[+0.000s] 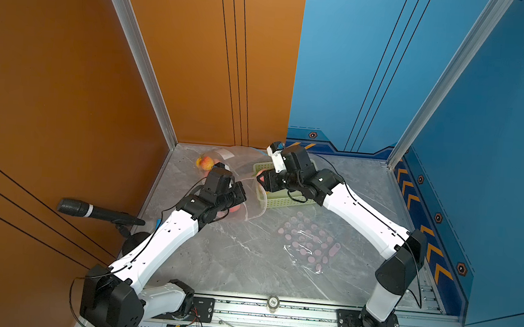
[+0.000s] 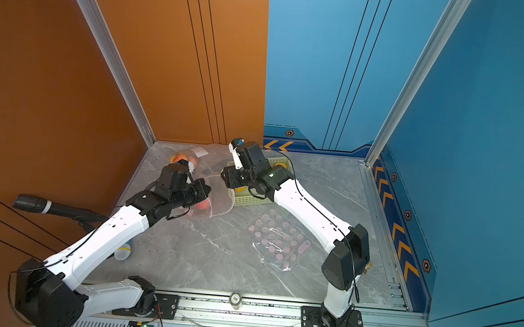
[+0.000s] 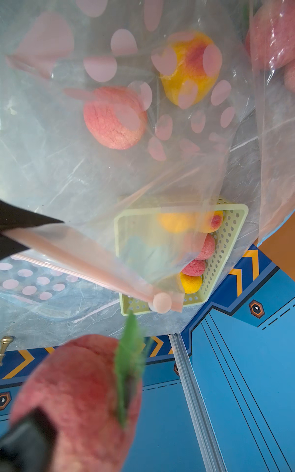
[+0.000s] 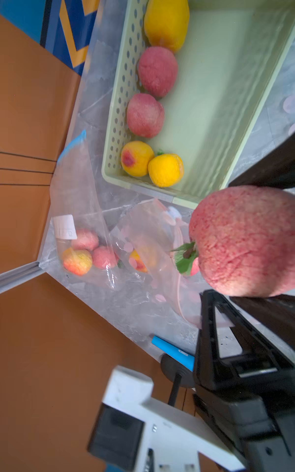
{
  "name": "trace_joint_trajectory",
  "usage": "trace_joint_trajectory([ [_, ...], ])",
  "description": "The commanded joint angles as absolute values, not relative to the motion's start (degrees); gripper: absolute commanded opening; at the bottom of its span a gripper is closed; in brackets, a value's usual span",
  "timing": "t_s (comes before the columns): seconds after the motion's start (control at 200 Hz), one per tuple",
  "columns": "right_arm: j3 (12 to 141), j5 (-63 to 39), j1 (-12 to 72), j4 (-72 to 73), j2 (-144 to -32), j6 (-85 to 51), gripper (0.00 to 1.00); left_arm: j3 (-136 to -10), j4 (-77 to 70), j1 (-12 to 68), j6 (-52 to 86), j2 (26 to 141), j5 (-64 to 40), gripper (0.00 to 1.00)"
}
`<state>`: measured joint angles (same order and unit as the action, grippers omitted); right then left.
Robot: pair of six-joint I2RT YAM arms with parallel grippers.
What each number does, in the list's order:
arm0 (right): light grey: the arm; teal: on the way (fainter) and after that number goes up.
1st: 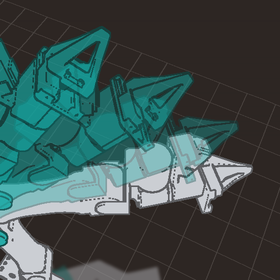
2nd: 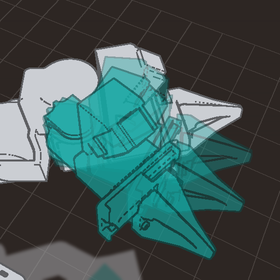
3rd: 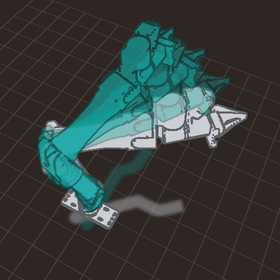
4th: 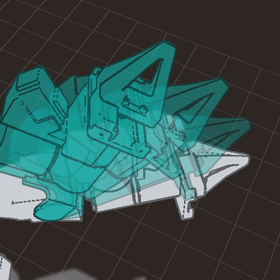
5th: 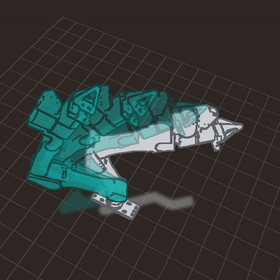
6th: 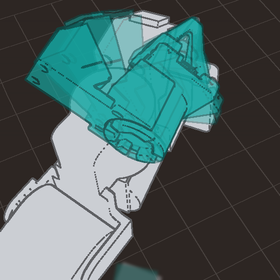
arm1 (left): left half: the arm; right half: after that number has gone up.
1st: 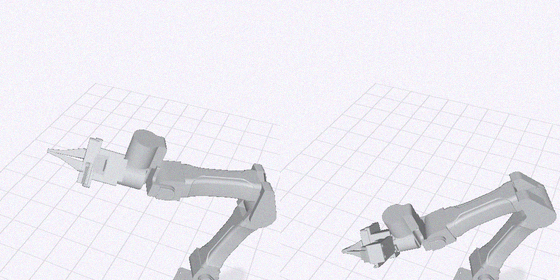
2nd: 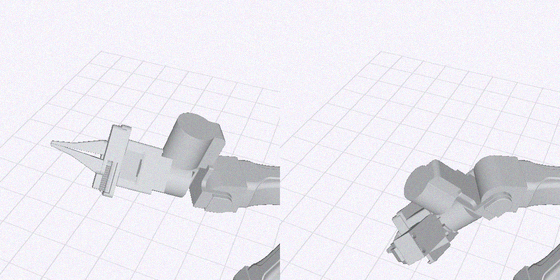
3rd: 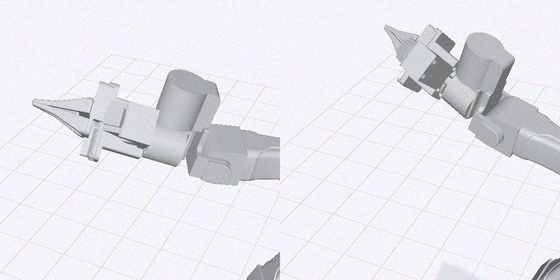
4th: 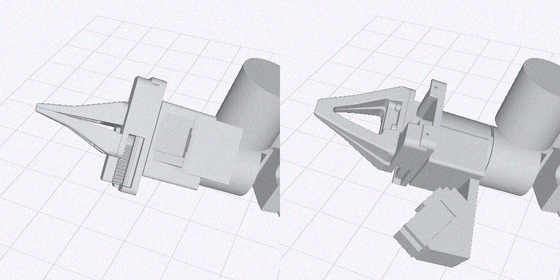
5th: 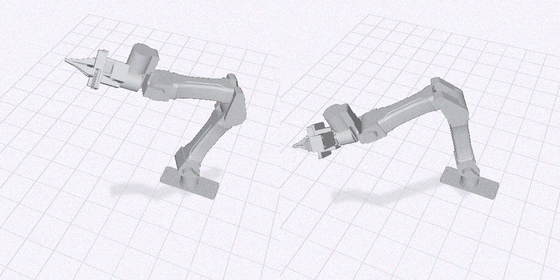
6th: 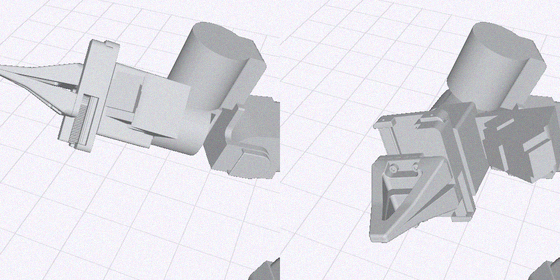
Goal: Place the peach in a zip-top bag and seal the zipper
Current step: Pick up the peach from the basket, then place the peach in the zipper food storage bag.
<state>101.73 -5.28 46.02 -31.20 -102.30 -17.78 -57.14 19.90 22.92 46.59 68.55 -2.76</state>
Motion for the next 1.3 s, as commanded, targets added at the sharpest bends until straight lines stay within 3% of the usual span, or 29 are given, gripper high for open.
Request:
trace_joint_trajectory([
  [0.0, 99.8, -1.8, 47.9, -29.2, -100.8, -16.9, 0.35, -57.4, 18.6, 22.4, 46.9, 68.3, -1.5, 0.0],
  [0.461, 102.4, -1.0, 48.8, -26.6, -110.2, -20.2, 0.35, -58.4, 18.6, 23.5, 46.7, 67.0, -3.1, 0.0],
  [0.671, 104.5, -0.9, 48.7, -25.7, -111.3, -20.3, 0.62, -58.4, 19.2, 23.6, 46.7, 66.4, -2.7, 0.0],
  [0.976, 100.1, -0.3, 48.3, -24.3, -105.4, -19.1, 0.78, -58.1, 19.3, 23.6, 46.8, 66.2, -2.2, 0.0],
  [1.131, 98.2, -0.1, 47.6, -23.4, -102.6, -19.2, 0.79, -58.2, 19.2, 23.6, 46.9, 66.1, -2.1, 0.0],
  [1.292, 96.4, 3.4, 45.4, -23.1, -99.6, -21.0, 0.73, -58.1, 19.7, 23.6, 46.7, 65.8, -1.7, 0.0],
])
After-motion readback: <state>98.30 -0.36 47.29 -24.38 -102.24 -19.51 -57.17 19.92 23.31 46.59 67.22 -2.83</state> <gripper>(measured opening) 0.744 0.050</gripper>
